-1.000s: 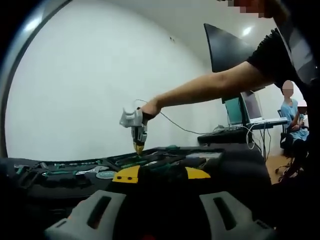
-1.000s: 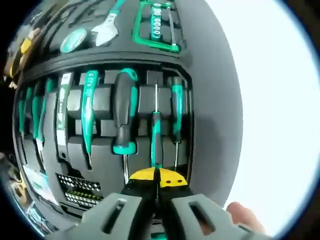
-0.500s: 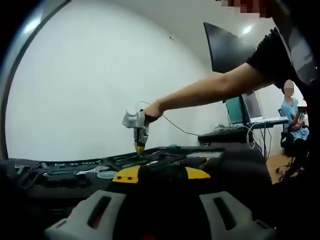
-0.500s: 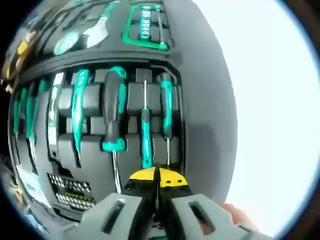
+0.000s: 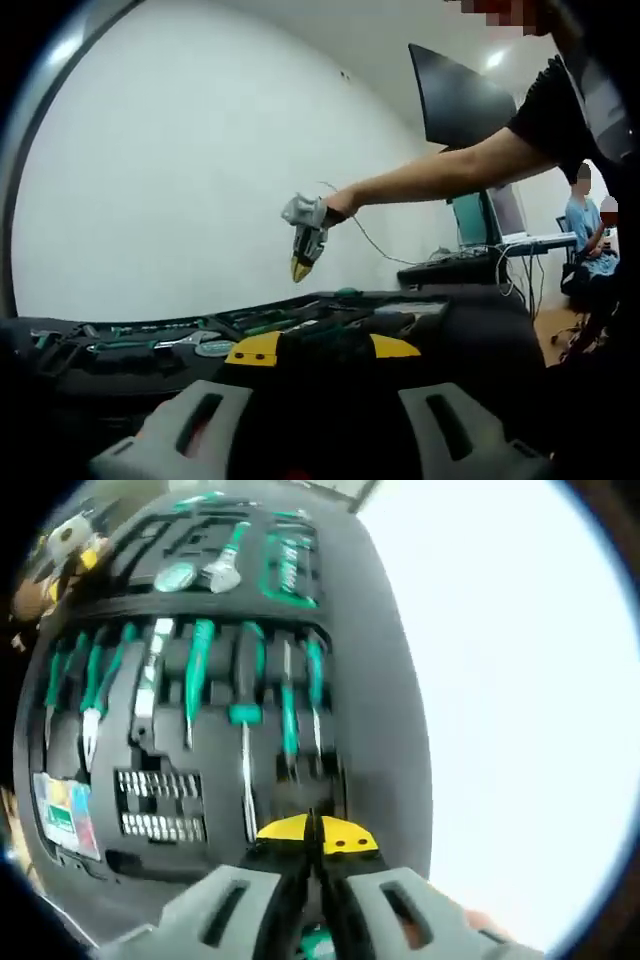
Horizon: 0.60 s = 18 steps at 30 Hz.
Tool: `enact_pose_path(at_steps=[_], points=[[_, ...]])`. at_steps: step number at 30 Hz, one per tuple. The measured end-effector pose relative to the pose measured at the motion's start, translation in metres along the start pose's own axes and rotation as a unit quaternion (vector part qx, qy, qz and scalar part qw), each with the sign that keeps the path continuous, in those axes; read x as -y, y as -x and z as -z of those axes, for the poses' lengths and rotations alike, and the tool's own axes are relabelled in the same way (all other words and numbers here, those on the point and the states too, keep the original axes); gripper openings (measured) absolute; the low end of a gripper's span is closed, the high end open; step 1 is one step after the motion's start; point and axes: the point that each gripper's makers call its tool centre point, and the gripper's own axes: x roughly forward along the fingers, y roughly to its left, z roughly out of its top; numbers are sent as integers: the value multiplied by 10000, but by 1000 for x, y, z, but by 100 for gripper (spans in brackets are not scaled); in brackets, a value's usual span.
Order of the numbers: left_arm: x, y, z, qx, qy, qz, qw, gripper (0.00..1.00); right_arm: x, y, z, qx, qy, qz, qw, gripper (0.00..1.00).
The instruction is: Pick up the tools and put them into their designated positions in the toolbox.
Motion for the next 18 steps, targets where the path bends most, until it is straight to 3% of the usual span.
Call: enact_pose_path(at_steps=[3, 4, 6, 9, 12, 14, 16, 18], points=[[1, 0, 0, -18, -62, -4, 10000, 31, 12, 9, 31, 33, -792, 427, 9959, 5], [1, -1, 1, -35, -88, -16, 10000, 31, 27, 12, 43, 19, -1049, 693, 9921, 5], [1, -2, 4, -111, -167, -41, 9998, 31, 39, 17, 59, 71, -1713, 796, 9820, 8], [3, -2, 6, -177, -232, -28, 9996, 31, 40, 32, 78, 70, -2463, 1083, 9631, 17], [1, -1, 5, -168, -211, -60, 9996, 31, 42, 41, 93, -54, -2523, 1236, 9597, 17], [-1, 0, 4, -147, -198, -97, 9996, 31, 54, 44, 104, -116, -3012, 1521, 9413, 19], [0, 0, 3, -120, -217, -107, 9996, 30, 51, 45, 112, -188, -3195, 1684, 9323, 23], [-1, 0, 3, -107, -210, -92, 9997, 30, 60, 38, 128, -378, -3567, 1659, 9186, 28]])
